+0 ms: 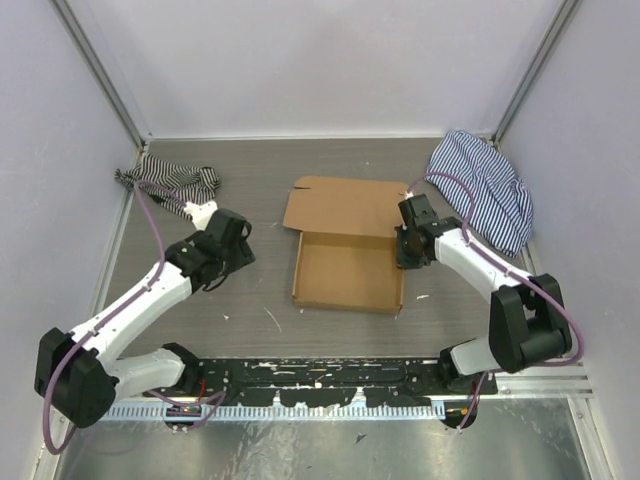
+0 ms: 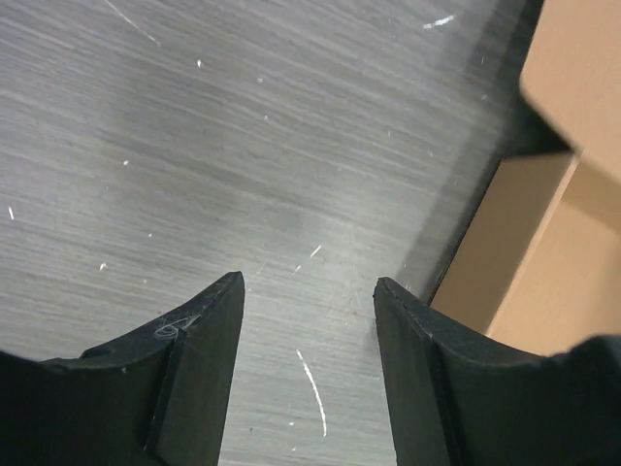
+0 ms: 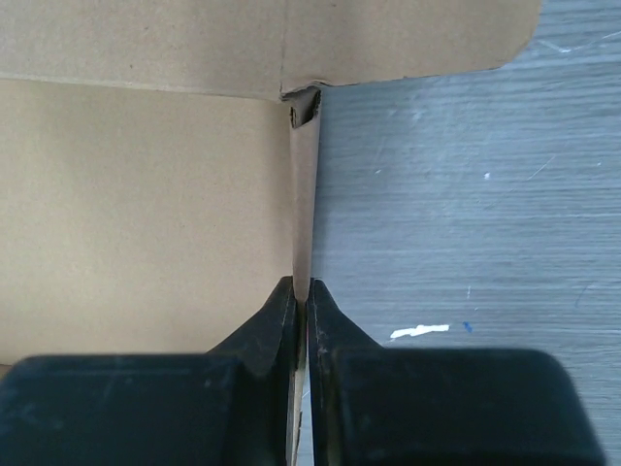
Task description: Fold the paper box
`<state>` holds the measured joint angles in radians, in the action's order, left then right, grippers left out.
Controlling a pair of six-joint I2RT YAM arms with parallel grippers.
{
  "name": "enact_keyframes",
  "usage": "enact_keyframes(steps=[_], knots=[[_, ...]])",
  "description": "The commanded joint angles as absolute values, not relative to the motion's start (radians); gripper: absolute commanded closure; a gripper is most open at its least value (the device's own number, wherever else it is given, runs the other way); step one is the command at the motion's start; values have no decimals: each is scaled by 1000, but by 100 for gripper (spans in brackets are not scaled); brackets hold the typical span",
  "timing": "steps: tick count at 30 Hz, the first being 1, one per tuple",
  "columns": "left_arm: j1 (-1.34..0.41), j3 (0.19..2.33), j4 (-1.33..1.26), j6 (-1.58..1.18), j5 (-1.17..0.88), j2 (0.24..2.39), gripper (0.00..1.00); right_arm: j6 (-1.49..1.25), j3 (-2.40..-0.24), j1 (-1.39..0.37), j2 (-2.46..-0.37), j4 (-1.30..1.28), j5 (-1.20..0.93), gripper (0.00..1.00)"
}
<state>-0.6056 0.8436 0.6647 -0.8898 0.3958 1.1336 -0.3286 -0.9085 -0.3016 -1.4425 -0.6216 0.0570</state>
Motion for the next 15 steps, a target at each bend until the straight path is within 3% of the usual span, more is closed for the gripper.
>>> enact_keyframes(steps=[1,8,15], knots=[[-543,888,571,-818,310,1170,37,-346,-887,-341,-1328,-595,4,99],[-494,926,499,-800,240,1334,37,-404,-904,-504,-1344,-560,61,99],[-377,900,471,-805,154,1329,37,-453,-949,-560,-1466,-555,118,89]])
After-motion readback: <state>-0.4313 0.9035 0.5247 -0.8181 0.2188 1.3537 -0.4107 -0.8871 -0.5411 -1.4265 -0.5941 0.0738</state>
